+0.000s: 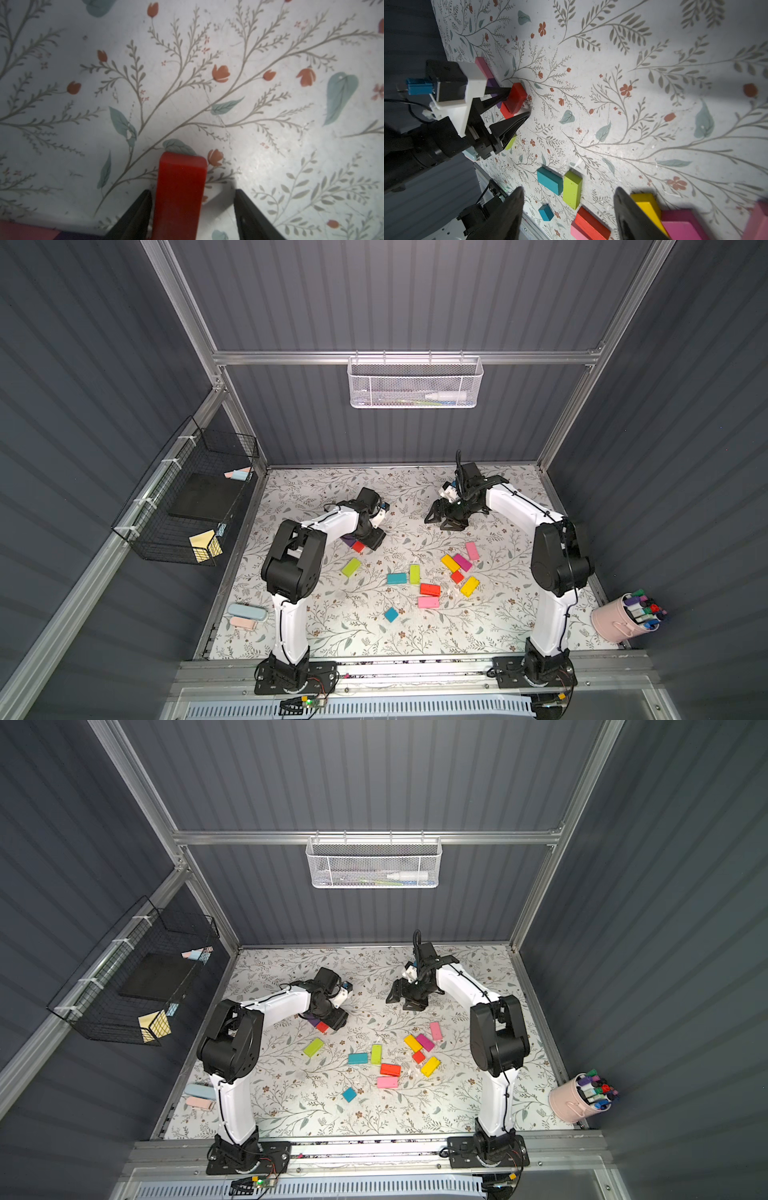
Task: Assemble the letter v with building blocks
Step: Adjust the building block at the center of the board.
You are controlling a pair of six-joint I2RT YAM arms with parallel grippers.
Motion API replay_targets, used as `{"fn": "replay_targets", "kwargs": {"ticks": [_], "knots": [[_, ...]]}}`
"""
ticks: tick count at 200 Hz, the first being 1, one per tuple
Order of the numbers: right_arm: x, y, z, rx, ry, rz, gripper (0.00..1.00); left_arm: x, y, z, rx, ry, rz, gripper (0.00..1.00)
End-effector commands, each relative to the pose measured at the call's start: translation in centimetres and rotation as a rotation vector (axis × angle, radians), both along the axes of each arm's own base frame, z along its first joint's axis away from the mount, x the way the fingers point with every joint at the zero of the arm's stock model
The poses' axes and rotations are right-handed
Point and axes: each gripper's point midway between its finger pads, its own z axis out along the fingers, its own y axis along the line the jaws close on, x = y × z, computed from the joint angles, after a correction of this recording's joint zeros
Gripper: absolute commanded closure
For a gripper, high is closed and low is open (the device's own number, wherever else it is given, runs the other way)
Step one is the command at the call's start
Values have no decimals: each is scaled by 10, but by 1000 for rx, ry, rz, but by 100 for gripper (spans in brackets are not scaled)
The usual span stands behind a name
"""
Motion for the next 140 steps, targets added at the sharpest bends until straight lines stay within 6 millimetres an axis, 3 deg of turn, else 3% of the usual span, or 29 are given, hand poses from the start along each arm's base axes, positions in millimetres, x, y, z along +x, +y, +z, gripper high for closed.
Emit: {"fn": "replay_targets", "kwargs": {"ticks": [1, 76, 140], "knots": [[-5, -3, -3, -5, 27, 4, 32, -1, 2, 0, -6, 16, 28, 36], [-6, -3, -2, -10, 29, -1, 32, 0, 7, -29, 32, 62, 45, 50], [-6, -4, -1, -15, 31, -4, 33, 11, 32, -38, 77, 61, 107, 73]]}}
